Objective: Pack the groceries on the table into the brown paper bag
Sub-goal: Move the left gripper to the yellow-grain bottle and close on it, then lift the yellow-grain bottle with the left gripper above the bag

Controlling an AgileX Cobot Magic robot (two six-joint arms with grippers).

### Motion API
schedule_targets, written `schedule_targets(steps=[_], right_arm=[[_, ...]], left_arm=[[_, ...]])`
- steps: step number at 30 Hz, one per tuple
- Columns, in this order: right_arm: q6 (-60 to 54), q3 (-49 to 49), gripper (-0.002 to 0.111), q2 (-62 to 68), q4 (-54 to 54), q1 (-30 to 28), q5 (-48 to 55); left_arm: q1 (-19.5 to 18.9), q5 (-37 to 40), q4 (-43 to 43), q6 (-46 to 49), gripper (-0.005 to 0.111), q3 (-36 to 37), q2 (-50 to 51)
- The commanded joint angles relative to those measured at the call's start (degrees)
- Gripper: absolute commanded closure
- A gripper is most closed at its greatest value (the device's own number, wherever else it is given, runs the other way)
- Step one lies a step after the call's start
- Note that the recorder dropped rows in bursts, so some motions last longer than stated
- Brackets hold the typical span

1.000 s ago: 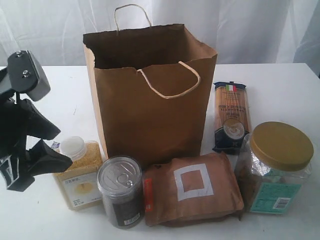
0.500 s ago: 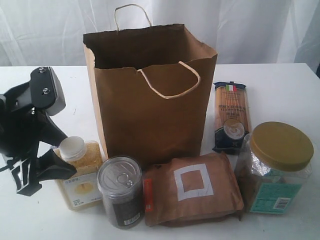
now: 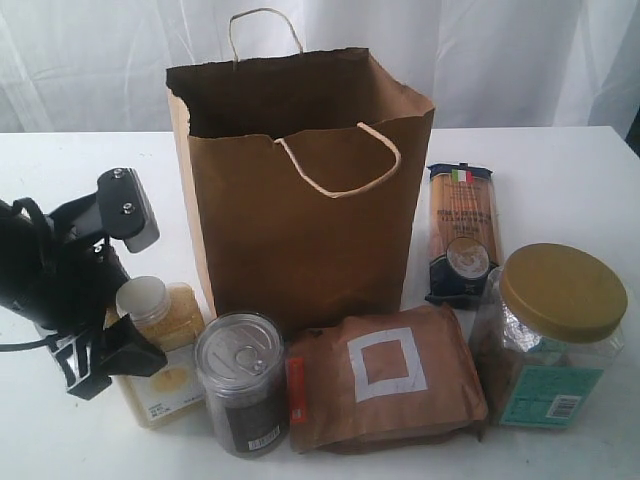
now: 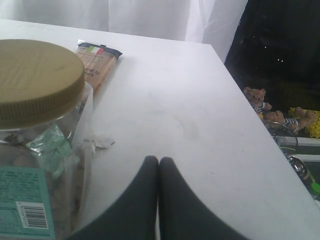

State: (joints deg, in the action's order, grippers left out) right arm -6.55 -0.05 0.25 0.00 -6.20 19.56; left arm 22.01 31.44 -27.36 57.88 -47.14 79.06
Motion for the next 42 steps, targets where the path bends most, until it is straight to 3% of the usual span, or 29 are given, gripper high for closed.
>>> schedule_targets(steps=[1,4,9,10,15,20,24,36,42], right_arm=[[-0.1,0.0,0.108,-0.3,0.0,-0.1,-0.3],[-0.1,0.0,0.108,-0.3,0.0,-0.1,-0.3],[-0.1,0.0,0.108,-0.3,0.0,-0.1,-0.3],[-0.1,0.0,0.108,-0.3,0.0,-0.1,-0.3],[-0.1,0.0,0.108,-0.3,0.0,-0.1,-0.3],[-0.1,0.0,0.108,-0.3,0.0,-0.1,-0.3],[-0.1,0.0,0.108,-0.3,0.0,-0.1,-0.3],[-0.1,0.0,0.108,-0.3,0.0,-0.1,-0.3],[-0.1,0.0,0.108,-0.3,0.0,0.0,-0.3]], left_arm=[[0.4,1.2,-1.3,0.2,0.041,0.0,1.7],[0.4,1.1,-1.3,-1.1,0.056,0.0,2.3],[0.4,1.3,3.1,-4.0,0.102,0.0,1.9],[0.4,1.7,4.6,-4.6,0.106,0.0,1.6],[0.3,2.0,8.6,-12.9,0.106,-2.5,-2.9],[-0.2,7.2,16.2,-19.7,0.106,-7.9,-9.9],[-0.2,9.3,17.6,-23.2,0.106,-12.4,-15.3],[-0.2,6.8,17.6,-29.2,0.107,-30.9,-21.5],[-0.2,0.6,17.6,-36.8,0.107,-31.5,-20.1]])
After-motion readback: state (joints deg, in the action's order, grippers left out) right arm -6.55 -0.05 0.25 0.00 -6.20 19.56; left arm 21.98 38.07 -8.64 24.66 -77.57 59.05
